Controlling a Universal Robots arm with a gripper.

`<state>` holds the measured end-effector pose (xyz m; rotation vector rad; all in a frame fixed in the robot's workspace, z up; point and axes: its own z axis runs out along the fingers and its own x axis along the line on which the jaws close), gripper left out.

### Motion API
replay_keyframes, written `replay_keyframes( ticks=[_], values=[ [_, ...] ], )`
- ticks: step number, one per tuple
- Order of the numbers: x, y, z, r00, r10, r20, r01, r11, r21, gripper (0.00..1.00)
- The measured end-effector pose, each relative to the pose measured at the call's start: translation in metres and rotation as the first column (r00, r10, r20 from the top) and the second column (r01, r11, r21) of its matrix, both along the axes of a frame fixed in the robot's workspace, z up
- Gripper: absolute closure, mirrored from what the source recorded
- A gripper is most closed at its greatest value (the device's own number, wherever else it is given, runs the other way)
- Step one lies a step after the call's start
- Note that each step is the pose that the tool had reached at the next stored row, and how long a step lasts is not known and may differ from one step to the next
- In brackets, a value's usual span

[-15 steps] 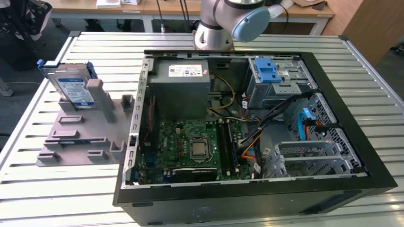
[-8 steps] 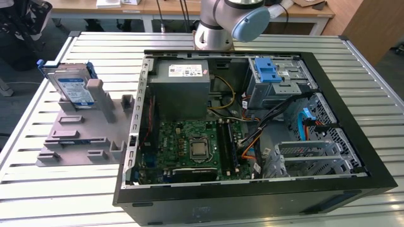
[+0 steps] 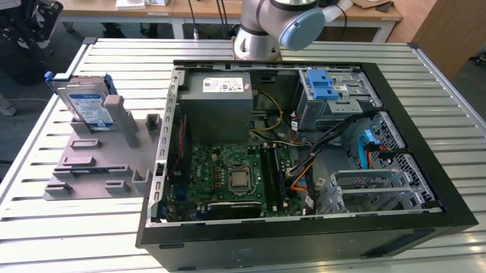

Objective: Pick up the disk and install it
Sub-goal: 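Pick up the disk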

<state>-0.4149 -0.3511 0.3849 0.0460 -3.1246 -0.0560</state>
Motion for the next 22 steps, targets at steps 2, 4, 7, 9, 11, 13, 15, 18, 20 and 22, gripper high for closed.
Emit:
replay_keyframes(
  ticks=[2, 4, 7, 9, 11, 13, 15, 18, 20, 22],
  values=[
    [0.0000, 0.0000, 0.0000, 0.9999, 0.014, 0.0000, -0.014, 0.9999, 0.0000, 0.89],
    [0.0000, 0.0000, 0.0000, 0.9996, 0.029, 0.0000, -0.029, 0.9996, 0.0000, 0.89],
    [0.0000, 0.0000, 0.0000, 0.9988, 0.049, 0.0002, -0.049, 0.9988, 0.0000, 0.89],
    [0.0000, 0.0000, 0.0000, 0.9981, 0.061, 0.0004, -0.061, 0.9981, 0.0000, 0.89],
    [0.0000, 0.0000, 0.0000, 0.9973, 0.073, 0.0004, -0.073, 0.9973, -0.0001, 0.89],
    [0.0000, 0.0000, 0.0000, 0.9965, 0.084, 0.0005, -0.084, 0.9965, -0.0001, 0.89],
    [0.0000, 0.0000, 0.0000, 0.9956, 0.094, 0.0004, -0.094, 0.9956, 0.0000, 0.89],
    [-0.0001, 0.0000, 0.0000, 0.9943, 0.107, 0.0006, -0.107, 0.9943, 0.0000, 0.89],
    [-0.0003, 0.0000, 0.0001, 0.9932, 0.116, 0.0008, -0.116, 0.9932, -0.0001, 0.89],
    [-0.0004, 0.0000, 0.0000, 0.9919, 0.127, 0.0013, -0.127, 0.9919, -0.0001, 0.89]
  ],
)
